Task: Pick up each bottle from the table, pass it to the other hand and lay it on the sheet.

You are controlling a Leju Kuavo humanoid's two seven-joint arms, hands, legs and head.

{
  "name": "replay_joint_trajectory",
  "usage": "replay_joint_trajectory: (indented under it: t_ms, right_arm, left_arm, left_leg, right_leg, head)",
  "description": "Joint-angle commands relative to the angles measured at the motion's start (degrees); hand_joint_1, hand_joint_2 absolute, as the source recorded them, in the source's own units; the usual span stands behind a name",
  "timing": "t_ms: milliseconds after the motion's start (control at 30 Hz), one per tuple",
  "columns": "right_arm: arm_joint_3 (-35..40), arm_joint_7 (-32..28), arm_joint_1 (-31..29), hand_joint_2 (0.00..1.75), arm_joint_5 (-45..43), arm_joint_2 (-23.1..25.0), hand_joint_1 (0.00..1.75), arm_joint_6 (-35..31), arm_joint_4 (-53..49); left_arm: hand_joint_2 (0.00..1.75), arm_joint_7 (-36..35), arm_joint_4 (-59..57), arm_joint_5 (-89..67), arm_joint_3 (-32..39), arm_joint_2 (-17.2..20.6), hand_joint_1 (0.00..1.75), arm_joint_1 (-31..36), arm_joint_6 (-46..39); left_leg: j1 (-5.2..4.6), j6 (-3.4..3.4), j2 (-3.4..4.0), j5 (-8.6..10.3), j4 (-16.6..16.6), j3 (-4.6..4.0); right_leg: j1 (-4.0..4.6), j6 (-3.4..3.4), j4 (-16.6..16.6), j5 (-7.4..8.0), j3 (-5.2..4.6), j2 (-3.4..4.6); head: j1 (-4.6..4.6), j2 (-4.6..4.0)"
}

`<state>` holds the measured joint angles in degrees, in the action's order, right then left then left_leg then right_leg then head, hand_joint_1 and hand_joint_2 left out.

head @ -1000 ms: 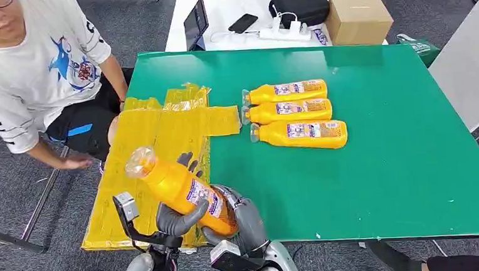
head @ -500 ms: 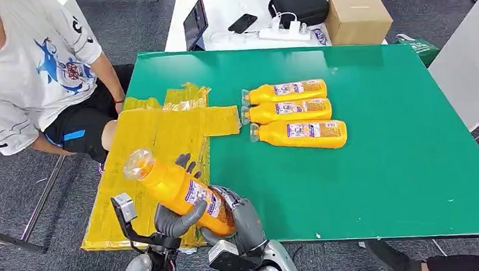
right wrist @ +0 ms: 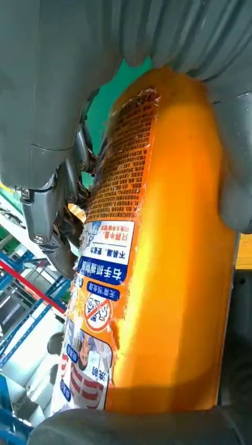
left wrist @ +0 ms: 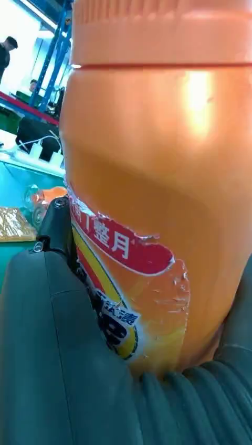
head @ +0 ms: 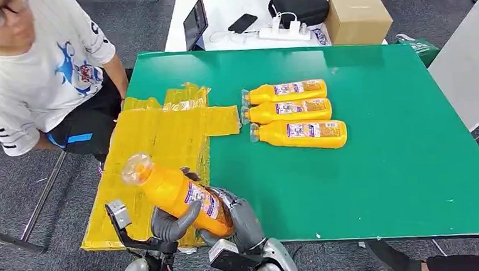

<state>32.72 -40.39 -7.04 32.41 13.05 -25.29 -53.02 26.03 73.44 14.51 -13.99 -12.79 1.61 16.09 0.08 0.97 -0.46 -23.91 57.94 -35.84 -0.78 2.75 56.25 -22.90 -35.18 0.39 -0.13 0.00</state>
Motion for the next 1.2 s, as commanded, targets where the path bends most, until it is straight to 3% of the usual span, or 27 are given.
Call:
replay_joint_trajectory:
  t_ms: [33,167,200,233,267,300,467,767,900,1033,1200]
  right_arm:
    - [0.1,2.0,0.0,1.75,1.4,0.2,1.75,0.9,4.9]
    - [-0.3,2.2,0.0,1.75,1.6,0.3,1.75,0.8,5.0]
    - [-0.5,2.3,0.0,1.75,1.6,0.4,1.59,0.9,5.0]
    - [-0.8,2.4,0.0,1.75,1.3,0.6,0.61,0.9,4.9]
    - [-1.4,2.5,0.2,1.75,0.9,0.9,0.0,0.6,4.5]
    - [-1.8,2.5,0.6,0.0,-0.2,0.9,0.0,1.7,3.3]
    - [-2.4,2.3,3.2,0.0,-3.6,-0.6,0.0,6.2,-6.5]
    - [-3.7,1.2,6.3,0.0,-7.5,-1.3,0.0,8.7,-17.4]
    - [-4.7,0.4,7.6,0.0,-11.2,-1.1,0.0,6.4,-23.3]
    - [-2.4,0.4,7.4,0.0,-17.2,-2.7,0.0,1.2,-32.3]
    - [-2.8,0.4,7.0,0.0,-19.7,-2.3,0.0,-2.7,-37.1]
  left_arm:
    - [1.75,0.0,2.0,-1.1,-3.4,0.1,1.75,1.7,0.5]
    - [1.75,-0.1,2.2,-1.3,-3.2,0.0,1.75,1.5,0.6]
    - [1.75,-0.1,2.3,-1.3,-3.1,-0.1,1.75,1.4,0.5]
    - [1.75,-0.1,2.4,-1.3,-3.0,-0.1,1.75,1.3,0.4]
    - [1.75,-0.1,2.7,-1.4,-2.9,-0.1,1.75,1.1,0.3]
    - [1.75,-0.2,3.1,-2.1,-2.6,-0.2,1.75,0.8,-0.4]
    - [1.75,1.0,4.1,-7.9,-0.8,-0.4,1.75,1.2,-7.3]
    - [1.75,4.4,4.3,-20.6,4.2,-0.9,1.75,5.5,-24.8]
    - [1.75,6.6,5.4,-29.7,6.0,0.1,1.75,7.5,-35.5]
    - [1.75,5.3,-0.5,-51.2,8.6,3.6,1.75,13.9,-52.5]
    - [1.75,-0.4,-12.7,-71.3,11.8,6.4,1.75,21.0,-56.1]
  left_leg:
    - [0.08,-0.05,-0.12,-0.1,0.0,0.22]
    - [0.07,-0.04,-0.12,-0.1,0.0,0.22]
    - [0.04,-0.02,-0.09,-0.05,0.0,0.12]
    - [0.08,-0.04,-0.12,-0.13,0.0,0.27]
    - [0.05,-0.03,-0.1,-0.07,0.0,0.17]
    - [0.08,-0.04,-0.12,-0.11,0.0,0.23]
    - [0.03,-0.02,-0.1,-0.09,0.0,0.12]
    - [0.03,-0.03,-0.09,-0.03,0.0,0.06]
    - [0.08,-0.05,-0.06,-0.07,0.1,0.08]
    - [0.05,-0.06,-0.08,-0.06,0.0,0.11]
    - [0.04,-0.09,-0.1,0.0,0.0,0.24]
  right_leg:
    - [0.09,-0.09,0.0,-0.12,0.3,-0.18]
    - [0.09,-0.08,-0.1,-0.12,0.3,-0.18]
    - [0.05,-0.05,0.0,-0.07,0.17,-0.13]
    - [0.1,-0.09,-0.1,-0.15,0.35,-0.19]
    - [0.06,-0.06,0.0,-0.09,0.22,-0.15]
    - [0.09,-0.08,0.0,-0.13,0.31,-0.18]
    - [0.05,-0.06,0.0,-0.1,0.19,-0.13]
    - [0.04,-0.06,0.0,-0.05,0.12,-0.12]
    - [0.09,-0.09,0.0,-0.07,0.15,-0.11]
    - [0.07,-0.09,0.0,-0.08,0.17,-0.13]
    - [0.06,-0.13,0.0,-0.04,0.29,-0.15]
  head:
    - [0.0,0.0]
    - [0.0,0.0]
    - [0.0,0.0]
    - [0.0,0.0]
    - [0.02,0.0]
    - [0.0,0.0]
    - [0.04,0.0]
    - [0.04,0.0]
    - [0.04,0.0]
    - [0.04,0.0]
    - [0.02,0.0]
